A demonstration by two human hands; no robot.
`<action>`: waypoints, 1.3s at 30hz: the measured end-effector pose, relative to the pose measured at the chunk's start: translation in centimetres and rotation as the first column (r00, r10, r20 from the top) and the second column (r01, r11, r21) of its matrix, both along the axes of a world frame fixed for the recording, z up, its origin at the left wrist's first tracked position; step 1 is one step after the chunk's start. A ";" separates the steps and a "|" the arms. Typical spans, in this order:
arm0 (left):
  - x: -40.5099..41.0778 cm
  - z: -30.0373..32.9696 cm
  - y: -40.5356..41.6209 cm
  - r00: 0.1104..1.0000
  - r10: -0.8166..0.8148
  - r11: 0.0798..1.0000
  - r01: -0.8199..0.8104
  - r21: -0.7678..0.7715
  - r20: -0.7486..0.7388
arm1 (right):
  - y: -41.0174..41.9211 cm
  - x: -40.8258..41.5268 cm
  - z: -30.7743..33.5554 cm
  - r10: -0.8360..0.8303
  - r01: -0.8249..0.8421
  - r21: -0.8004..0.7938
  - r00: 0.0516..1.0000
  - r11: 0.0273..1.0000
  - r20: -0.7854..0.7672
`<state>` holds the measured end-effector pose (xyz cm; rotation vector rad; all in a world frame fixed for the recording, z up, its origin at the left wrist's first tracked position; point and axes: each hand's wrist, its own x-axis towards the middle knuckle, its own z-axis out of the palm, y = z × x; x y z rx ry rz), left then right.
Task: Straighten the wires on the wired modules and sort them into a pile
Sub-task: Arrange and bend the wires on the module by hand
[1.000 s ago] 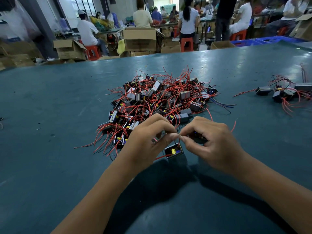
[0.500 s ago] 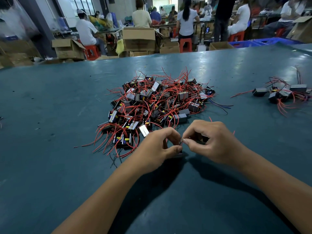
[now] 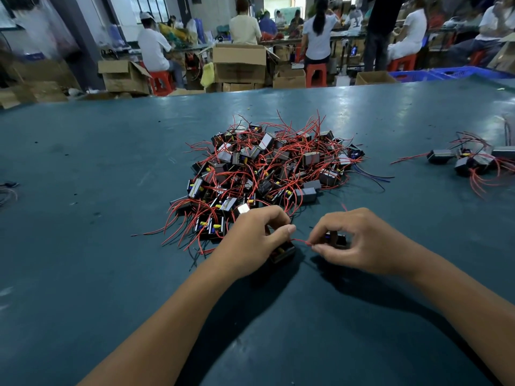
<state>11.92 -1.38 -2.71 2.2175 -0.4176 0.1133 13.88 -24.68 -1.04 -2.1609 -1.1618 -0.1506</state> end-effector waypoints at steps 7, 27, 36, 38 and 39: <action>0.1 -0.2 -0.5 0.998 0.027 0.999 -0.029 0.041 0.053 | -1.2 0.6 0.5 -0.034 0.066 0.113 0.964 0.991 -0.265; -1.0 0.2 -1.0 0.996 0.033 0.997 -0.038 0.072 0.080 | 1.1 0.2 -0.7 -0.321 0.330 0.011 0.924 0.944 -0.210; -1.5 0.4 -1.6 0.986 0.094 0.990 -0.107 0.091 0.137 | 1.8 -0.2 -1.1 -0.339 0.404 0.167 0.886 0.900 -0.318; -1.5 0.4 -1.5 0.985 0.123 0.991 -0.129 0.045 0.120 | 1.7 -0.3 -1.0 -0.327 0.386 0.148 0.892 0.911 -0.312; -1.4 0.4 -1.5 0.985 0.131 0.990 -0.135 0.032 0.111 | 1.6 -0.3 -1.0 -0.320 0.374 0.133 0.896 0.918 -0.308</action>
